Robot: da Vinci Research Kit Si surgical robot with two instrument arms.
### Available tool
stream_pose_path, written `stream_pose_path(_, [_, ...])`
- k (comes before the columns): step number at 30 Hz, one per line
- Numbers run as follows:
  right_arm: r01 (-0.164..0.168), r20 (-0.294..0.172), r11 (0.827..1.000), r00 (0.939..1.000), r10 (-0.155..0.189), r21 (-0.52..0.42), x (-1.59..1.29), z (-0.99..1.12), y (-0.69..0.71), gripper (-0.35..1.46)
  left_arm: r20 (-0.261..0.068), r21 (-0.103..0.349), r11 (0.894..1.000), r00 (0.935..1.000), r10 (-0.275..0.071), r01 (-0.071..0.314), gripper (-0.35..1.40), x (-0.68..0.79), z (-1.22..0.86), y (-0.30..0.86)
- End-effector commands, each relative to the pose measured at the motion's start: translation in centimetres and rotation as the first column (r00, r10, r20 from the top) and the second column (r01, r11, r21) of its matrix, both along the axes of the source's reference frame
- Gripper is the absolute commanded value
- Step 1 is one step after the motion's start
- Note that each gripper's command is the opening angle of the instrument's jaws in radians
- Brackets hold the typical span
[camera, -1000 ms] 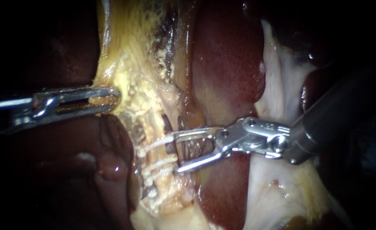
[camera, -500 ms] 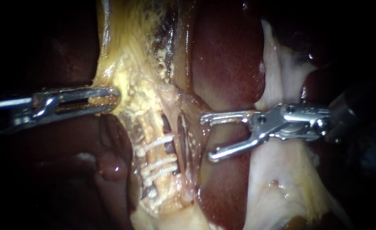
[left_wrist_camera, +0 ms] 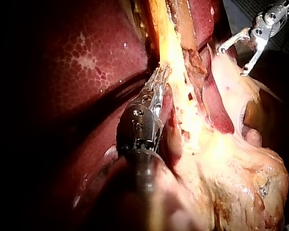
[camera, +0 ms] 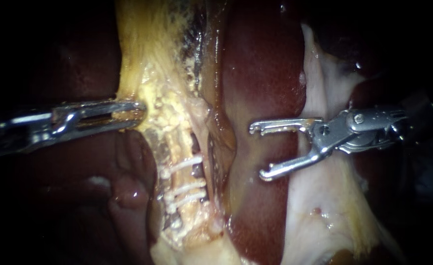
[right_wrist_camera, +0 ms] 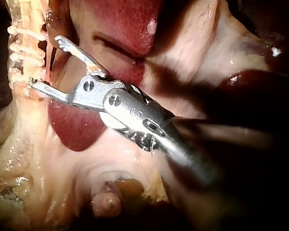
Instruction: Going back third clip left tube
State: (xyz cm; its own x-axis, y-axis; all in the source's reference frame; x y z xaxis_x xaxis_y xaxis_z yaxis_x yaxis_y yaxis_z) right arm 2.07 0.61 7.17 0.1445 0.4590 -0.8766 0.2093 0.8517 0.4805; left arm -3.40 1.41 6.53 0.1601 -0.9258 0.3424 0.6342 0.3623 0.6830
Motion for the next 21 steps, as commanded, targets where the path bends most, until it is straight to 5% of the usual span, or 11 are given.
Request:
stream_pose_path(1, [0.001,0.0,1.0,1.0,-0.001,0.0,0.0,0.01,0.0,0.6,0.001,0.004,1.0,1.0,0.007,-0.007,-0.35,-0.04,0.05,0.0])
stream_pose_path(9, [0.001,-0.002,1.0,1.0,-0.001,-0.006,0.0,-0.01,-0.01,0.6,0.011,0.006,1.0,0.9997,0.023,-0.023,-0.35,-0.28,0.16,0.02])
stream_pose_path(21, [0.0,-0.006,1.0,1.0,0.0,-0.018,0.0,-0.04,-0.01,0.6,0.018,0.006,0.999,0.9993,0.034,-0.034,-0.35,-0.25,0.1,0.0])
